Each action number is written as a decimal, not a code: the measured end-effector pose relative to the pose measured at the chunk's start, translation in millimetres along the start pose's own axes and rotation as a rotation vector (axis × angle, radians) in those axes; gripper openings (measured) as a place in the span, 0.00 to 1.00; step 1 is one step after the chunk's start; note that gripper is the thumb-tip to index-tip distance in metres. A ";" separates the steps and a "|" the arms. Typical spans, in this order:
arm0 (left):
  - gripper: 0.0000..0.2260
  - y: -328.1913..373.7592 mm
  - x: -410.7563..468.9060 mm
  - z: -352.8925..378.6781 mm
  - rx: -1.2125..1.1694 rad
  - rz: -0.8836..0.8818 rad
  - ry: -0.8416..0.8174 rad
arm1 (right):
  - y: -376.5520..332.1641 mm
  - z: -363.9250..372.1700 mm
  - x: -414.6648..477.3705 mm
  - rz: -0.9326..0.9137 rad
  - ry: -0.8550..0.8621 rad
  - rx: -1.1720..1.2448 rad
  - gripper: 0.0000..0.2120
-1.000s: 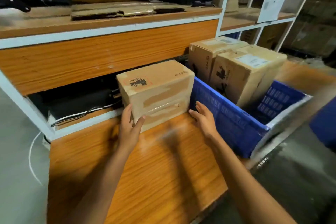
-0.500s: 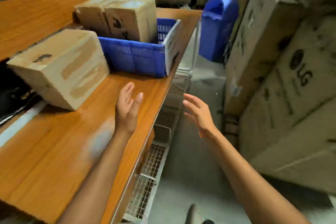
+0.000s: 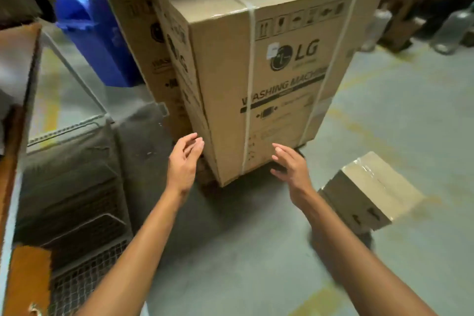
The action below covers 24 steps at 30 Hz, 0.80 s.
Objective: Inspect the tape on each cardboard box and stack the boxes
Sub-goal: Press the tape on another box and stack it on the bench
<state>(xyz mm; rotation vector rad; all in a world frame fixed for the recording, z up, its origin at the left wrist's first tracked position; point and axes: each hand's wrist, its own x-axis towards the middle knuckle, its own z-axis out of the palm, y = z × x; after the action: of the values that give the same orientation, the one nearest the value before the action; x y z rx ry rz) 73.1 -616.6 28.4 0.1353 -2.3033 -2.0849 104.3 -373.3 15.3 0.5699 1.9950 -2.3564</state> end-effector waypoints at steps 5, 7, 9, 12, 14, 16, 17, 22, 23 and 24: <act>0.11 -10.1 -6.3 184.4 -0.068 -0.154 -0.181 | 14.6 -183.0 6.8 0.067 0.278 0.139 0.12; 0.15 -18.3 -9.3 251.5 -0.089 -0.215 -0.249 | 18.1 -248.3 5.7 0.106 0.372 0.197 0.14; 0.18 -27.4 -13.3 312.1 -0.073 -0.280 -0.326 | 21.3 -308.2 1.0 0.143 0.456 0.282 0.13; 0.19 -37.9 -12.0 386.3 0.002 -0.327 -0.416 | 31.9 -382.0 1.0 0.189 0.554 0.465 0.20; 0.21 -45.0 -2.8 429.9 0.048 -0.368 -0.450 | 41.7 -423.3 7.4 0.212 0.628 0.578 0.23; 0.23 -56.6 13.5 469.1 0.077 -0.412 -0.476 | 51.0 -457.2 18.1 0.226 0.690 0.656 0.23; 0.24 -64.1 23.5 487.4 0.077 -0.446 -0.482 | 56.3 -471.2 24.5 0.236 0.716 0.678 0.23; 0.26 -111.5 74.0 570.4 0.063 -0.560 -0.503 | 100.6 -524.7 66.9 0.316 0.826 0.696 0.25; 0.26 -125.2 84.0 586.9 0.093 -0.572 -0.508 | 113.2 -533.8 78.6 0.344 0.847 0.687 0.25; 0.28 -140.2 94.3 603.0 0.129 -0.580 -0.512 | 127.0 -542.2 91.6 0.372 0.865 0.677 0.26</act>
<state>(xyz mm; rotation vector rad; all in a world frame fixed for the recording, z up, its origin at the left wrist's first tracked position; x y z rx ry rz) -64.2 -40.4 -175.1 0.3465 -2.9917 -2.4505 195.3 140.6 -199.5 2.0407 0.9299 -2.7053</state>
